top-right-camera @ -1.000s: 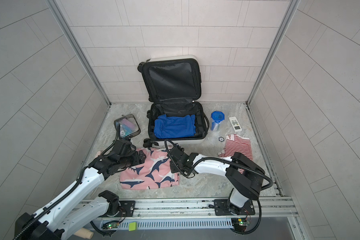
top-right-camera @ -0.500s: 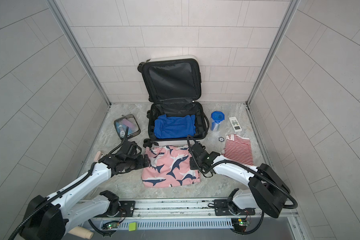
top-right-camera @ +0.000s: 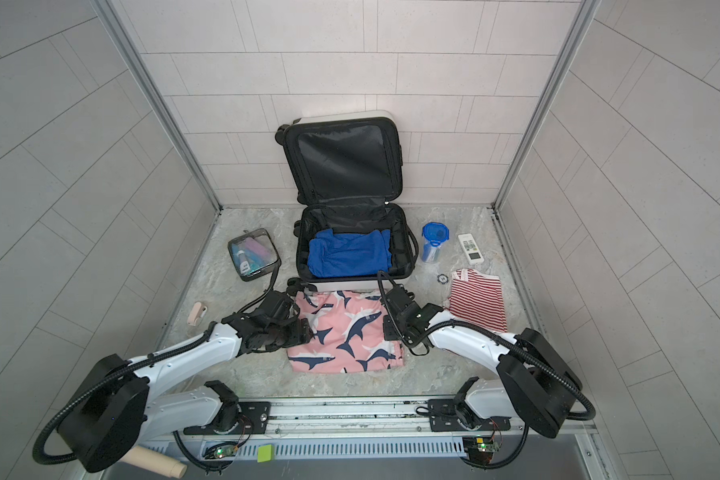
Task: Pack the luggage
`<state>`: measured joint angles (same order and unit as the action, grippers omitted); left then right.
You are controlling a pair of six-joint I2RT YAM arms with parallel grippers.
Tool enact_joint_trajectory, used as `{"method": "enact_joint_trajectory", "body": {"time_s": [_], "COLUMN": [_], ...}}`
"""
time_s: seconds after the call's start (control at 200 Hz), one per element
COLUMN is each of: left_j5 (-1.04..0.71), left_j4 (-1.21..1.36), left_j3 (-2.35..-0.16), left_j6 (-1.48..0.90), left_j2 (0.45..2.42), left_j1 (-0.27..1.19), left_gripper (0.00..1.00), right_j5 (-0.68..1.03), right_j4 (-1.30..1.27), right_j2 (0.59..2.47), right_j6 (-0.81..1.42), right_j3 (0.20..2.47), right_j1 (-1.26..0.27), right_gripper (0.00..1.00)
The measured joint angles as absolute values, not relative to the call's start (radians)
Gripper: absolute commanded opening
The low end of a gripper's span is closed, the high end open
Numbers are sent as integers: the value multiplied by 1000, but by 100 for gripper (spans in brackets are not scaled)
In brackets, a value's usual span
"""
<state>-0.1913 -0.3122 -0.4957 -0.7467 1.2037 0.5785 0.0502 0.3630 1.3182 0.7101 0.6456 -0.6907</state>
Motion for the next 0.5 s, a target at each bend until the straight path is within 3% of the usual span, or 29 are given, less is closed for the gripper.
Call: {"method": "enact_joint_trajectory", "body": {"time_s": [0.265,0.5], "left_j5": [-197,-218], "left_j4": [-186,-155], "left_j3": [-512,-524], "left_j6": [-774,-787], "left_j2": [1295,1336], "left_j1": [666,708], "left_gripper": [48,2], "right_j5": [76,97], "right_j4": [339,320], "right_j2": [1341,1349], "right_j6": [716,730], "right_j3": [646,649], "right_j1": [-691,-698], "right_gripper": [0,0]}}
